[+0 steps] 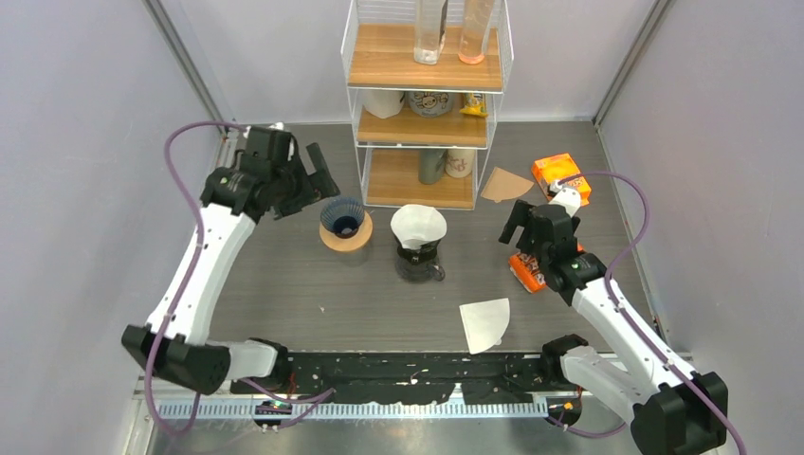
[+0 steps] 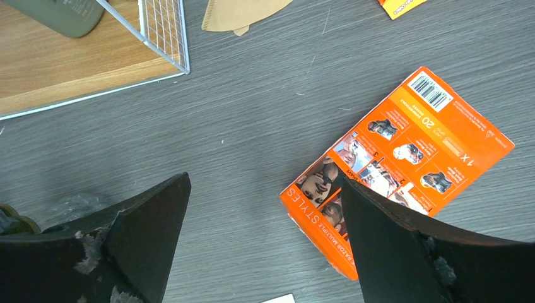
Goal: Place the coffee filter in the dripper
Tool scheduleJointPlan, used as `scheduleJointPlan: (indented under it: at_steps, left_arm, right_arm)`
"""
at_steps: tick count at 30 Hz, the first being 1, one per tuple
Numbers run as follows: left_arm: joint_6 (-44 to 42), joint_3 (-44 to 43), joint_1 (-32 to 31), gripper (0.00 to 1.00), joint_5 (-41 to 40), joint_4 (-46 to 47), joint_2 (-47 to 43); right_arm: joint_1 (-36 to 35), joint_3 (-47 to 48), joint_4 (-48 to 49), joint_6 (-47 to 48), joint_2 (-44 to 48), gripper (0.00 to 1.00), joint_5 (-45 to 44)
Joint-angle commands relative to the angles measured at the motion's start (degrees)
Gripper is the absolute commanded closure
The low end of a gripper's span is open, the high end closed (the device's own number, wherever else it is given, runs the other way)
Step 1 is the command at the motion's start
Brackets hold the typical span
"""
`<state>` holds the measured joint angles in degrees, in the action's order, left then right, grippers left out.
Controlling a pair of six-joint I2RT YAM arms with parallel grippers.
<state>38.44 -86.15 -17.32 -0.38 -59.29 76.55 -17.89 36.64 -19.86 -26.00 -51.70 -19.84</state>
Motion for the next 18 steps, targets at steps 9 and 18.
scheduleJointPlan:
  at_steps: [9,18]
  left_arm:
    - [-5.1,17.3,-1.2,0.0,7.8,28.7,-25.4]
    - [-8.9,32.6,-1.3,0.0,12.1,42.0,-33.4]
  right_arm:
    - [0.1,3.2,-3.2,0.5,1.4,0.05,3.4]
    - [-8.0,2.1,-17.0,-4.1,-1.8,0.05,6.5]
